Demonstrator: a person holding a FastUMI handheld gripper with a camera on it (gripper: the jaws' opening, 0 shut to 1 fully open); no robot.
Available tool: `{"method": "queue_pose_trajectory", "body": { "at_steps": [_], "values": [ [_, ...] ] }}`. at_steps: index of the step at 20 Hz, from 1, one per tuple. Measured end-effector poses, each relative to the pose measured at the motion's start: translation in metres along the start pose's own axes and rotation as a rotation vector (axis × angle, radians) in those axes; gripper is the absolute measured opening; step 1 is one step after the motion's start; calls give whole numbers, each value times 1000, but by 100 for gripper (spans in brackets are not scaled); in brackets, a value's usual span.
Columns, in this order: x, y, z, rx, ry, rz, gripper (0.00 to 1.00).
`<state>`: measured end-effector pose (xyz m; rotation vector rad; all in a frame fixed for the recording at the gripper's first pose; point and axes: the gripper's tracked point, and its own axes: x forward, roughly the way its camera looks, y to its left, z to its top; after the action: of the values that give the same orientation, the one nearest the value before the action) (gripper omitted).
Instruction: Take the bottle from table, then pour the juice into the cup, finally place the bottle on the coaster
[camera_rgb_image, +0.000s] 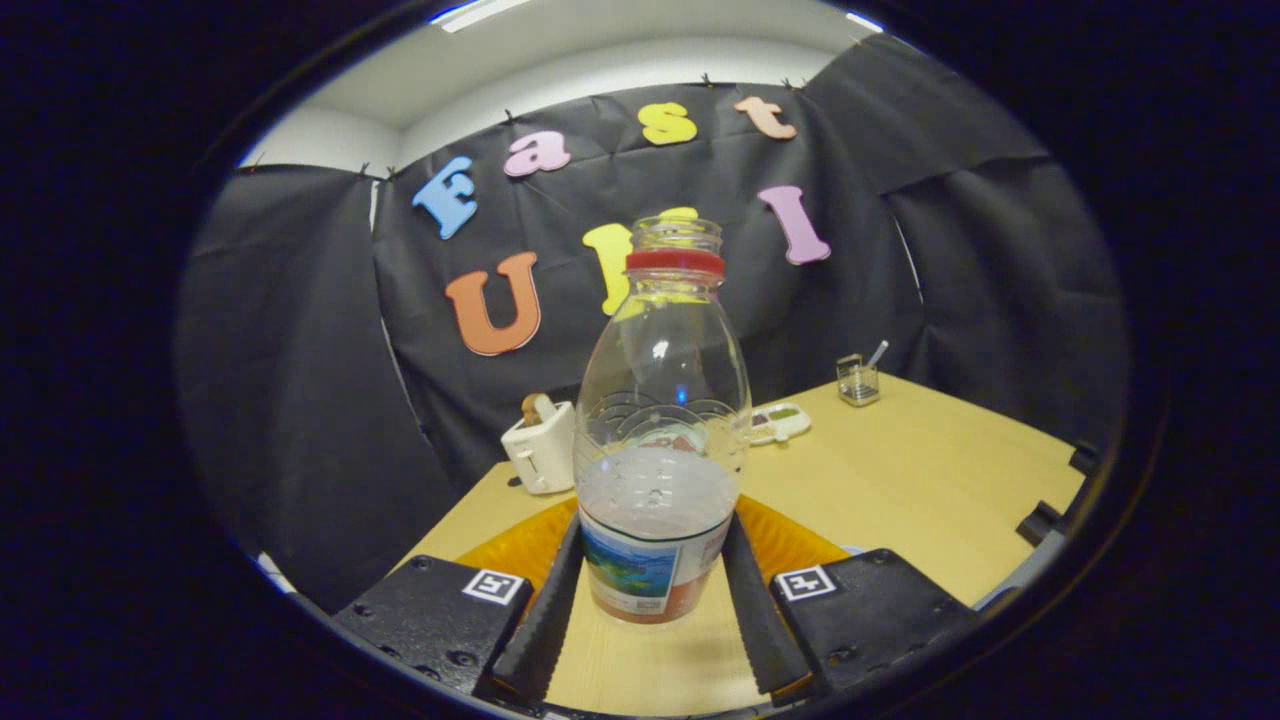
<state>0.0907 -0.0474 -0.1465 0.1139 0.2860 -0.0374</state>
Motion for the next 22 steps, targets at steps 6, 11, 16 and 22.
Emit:
{"method": "queue_pose_trajectory", "body": {
  "at_steps": [6, 11, 16, 22],
  "values": [
    [18, 8, 4, -136, -43, -48, 77],
    [57, 7, 2, -202, -68, -123, 77],
    [113, 11, -28, -288, -34, -146, 77],
    [171, 15, -72, -379, 37, -127, 78]
  ]
}}
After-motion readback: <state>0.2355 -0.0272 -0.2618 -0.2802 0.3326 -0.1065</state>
